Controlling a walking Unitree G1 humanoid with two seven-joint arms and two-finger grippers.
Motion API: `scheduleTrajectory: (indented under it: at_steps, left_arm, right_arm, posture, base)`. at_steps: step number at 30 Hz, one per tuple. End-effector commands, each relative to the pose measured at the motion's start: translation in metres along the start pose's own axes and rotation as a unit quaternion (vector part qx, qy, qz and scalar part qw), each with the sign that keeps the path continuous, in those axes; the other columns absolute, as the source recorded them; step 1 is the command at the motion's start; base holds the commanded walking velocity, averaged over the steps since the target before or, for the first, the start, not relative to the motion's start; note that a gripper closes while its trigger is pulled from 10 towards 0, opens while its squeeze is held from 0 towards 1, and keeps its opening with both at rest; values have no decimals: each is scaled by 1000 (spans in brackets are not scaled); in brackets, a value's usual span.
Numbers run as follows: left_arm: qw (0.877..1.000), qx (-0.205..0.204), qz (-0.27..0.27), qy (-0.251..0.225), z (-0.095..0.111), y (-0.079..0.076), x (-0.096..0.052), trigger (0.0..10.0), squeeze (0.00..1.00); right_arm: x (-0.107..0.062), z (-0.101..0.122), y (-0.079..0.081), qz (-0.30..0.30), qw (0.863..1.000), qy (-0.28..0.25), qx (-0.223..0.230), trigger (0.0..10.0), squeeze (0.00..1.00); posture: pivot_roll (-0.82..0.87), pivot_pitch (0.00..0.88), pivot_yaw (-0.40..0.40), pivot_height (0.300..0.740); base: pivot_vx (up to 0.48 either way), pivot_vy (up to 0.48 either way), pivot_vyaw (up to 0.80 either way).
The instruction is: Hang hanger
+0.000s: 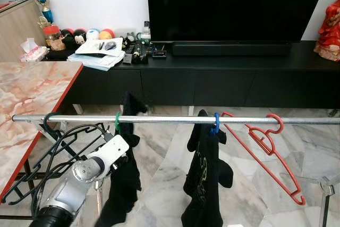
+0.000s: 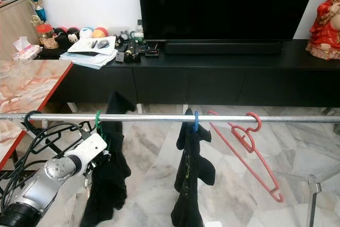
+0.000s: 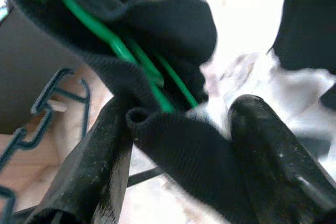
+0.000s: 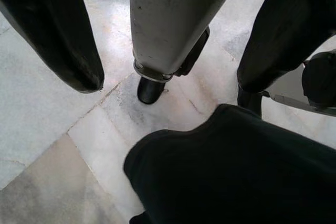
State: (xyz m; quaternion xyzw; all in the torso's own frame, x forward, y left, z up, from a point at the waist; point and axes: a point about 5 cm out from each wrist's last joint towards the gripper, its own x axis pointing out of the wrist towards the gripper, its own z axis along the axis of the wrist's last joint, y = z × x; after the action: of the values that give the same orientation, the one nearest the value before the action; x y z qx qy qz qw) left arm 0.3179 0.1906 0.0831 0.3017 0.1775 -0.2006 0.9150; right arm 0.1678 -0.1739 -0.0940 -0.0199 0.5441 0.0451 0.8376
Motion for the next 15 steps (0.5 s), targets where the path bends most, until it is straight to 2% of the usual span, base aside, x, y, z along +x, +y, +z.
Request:
scheduleTrajectory:
  at_steps: [1,5,6,7,9,12,15]
  left_arm:
    - [999,-33,4,-19,5,5,-2,10000,0]
    - [997,-77,24,-5,-1,13,-5,10000,0]
    - [995,-95,30,-7,-3,14,-5,10000,0]
    - [989,-138,43,-19,-3,17,-7,10000,0]
    - [984,-165,52,-33,-1,21,-9,10000,0]
    - [977,-196,62,-51,1,26,-12,10000,0]
    - [977,-201,54,-56,0,31,-18,10000,0]
  right_arm:
    - [0,1,2,2,1000,2,-5,10000,0]
    - [0,1,2,3,1000,2,-7,10000,0]
    - [0,1,2,3,1000,2,-7,10000,0]
    - [0,1,2,3,1000,2,-7,10000,0]
    - [0,1,2,3,1000,1,-6,10000,0]
    - [0,1,2,2,1000,2,-7,10000,0]
    - [0,1,2,2,1000,2,-7,10000,0]
  posture:
    - [139,36,46,740]
    - [142,35,49,740]
    - [140,35,50,740]
    - [140,35,50,740]
    - [140,35,51,740]
    - [141,35,51,740]
    - [143,35,51,740]
  base:
    - [0,0,0]
    - [0,0,0]
    - [0,0,0]
    - [0,0,0]
    - [0,0,0]
    - [0,0,0]
    - [0,0,0]
